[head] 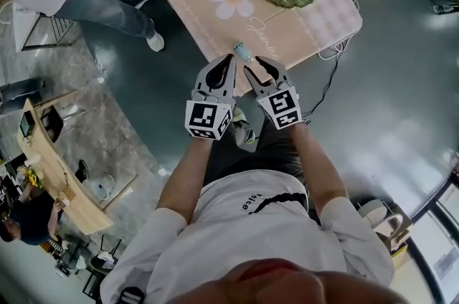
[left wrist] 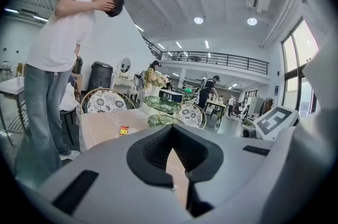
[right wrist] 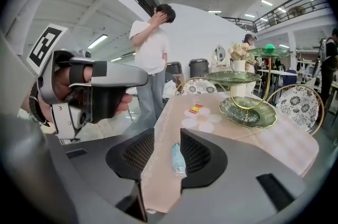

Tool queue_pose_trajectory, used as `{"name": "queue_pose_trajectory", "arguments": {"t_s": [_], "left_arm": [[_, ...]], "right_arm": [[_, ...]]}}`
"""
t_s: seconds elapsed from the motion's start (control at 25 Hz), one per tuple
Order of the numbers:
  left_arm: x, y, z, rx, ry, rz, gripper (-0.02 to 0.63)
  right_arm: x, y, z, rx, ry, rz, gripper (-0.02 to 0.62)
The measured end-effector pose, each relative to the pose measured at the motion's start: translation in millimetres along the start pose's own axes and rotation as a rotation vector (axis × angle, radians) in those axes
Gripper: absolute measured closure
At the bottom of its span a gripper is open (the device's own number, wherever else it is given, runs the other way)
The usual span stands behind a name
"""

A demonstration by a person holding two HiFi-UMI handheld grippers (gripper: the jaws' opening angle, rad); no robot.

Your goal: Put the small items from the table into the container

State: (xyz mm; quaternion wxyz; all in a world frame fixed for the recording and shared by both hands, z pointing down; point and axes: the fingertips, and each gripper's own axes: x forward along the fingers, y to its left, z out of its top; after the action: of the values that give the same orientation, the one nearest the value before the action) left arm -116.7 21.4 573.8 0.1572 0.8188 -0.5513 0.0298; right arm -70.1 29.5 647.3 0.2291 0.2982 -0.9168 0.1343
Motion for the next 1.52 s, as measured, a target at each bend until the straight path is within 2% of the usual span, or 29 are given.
{"name": "queue_pose_trajectory", "arguments": {"t_s": [0.44, 1.12, 1.32, 1.52], "left_arm": [[12, 10, -40, -0.013, 0.021, -0.002, 0.6], [18, 25, -58, -0.027, 0.03, 0.028, 0.6], [17, 28, -58, -0.031, 0.032, 0.037, 0.6], [15, 29, -55, -0.033, 0.034, 0.043, 0.6]], "right_arm": [[34, -19, -70, -0.047, 0.18, -0.039, 0.437], [68, -31, -114, -0.078, 0.424, -0.033, 0.422], [70, -30, -116, -0.082, 0.448, -0.018, 0.445], [65, -31, -107, -0.072, 0.415, -0.021, 0.448]]}}
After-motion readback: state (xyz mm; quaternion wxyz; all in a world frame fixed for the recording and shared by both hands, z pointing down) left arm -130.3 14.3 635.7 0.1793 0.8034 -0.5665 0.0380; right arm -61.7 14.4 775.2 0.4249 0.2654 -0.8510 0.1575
